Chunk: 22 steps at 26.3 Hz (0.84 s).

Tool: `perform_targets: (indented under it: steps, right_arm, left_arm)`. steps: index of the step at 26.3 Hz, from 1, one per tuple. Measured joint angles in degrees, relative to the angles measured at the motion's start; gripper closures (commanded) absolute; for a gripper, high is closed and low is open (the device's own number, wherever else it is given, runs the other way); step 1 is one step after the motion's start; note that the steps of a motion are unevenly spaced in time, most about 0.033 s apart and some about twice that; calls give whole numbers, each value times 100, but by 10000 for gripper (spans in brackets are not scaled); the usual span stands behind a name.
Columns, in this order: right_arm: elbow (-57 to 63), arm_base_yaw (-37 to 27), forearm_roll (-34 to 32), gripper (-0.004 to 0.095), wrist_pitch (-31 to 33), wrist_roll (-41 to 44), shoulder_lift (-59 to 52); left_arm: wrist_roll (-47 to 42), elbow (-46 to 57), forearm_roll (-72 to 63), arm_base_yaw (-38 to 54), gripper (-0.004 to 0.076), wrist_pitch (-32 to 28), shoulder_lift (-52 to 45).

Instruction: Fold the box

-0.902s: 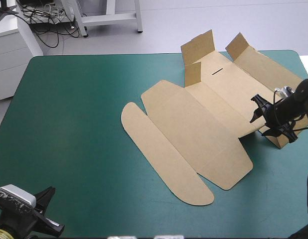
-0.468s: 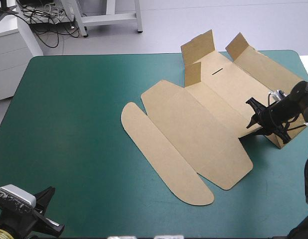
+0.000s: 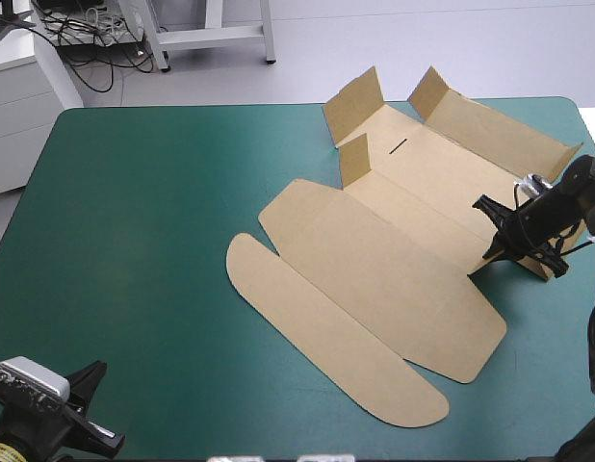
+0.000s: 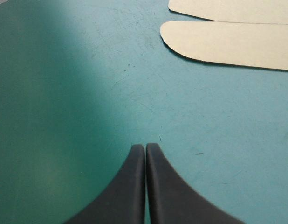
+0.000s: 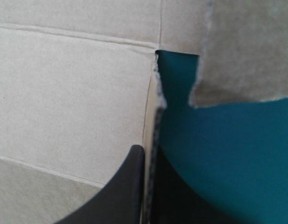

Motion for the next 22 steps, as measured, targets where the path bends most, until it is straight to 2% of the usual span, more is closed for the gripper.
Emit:
perform_targets:
  steps: [6,10,13,19,20,22]
  right_arm:
    - [-444,205,-331,912,36,-777,11]
    - [-947,635,-703,912,104,-1286,183]
    - [-1675,1243,-1308,913,399,-1612,711]
    - [-3186,2355,-2054,913,492,-2411,1626]
    - [-3699,2722,-2277,913,492,-2833,1856]
    - [-4128,3054,-2457,913,492,-3328,2054]
  left_arm:
    - [0,0,0,0,734,0,0]
    - [0,0,0,0,734,0,0]
    - [0,0,0,0,734,0,0]
    - [0,4,0,0,734,0,0]
    - [0,4,0,0,734,0,0]
    - [0,4,0,0,734,0,0]
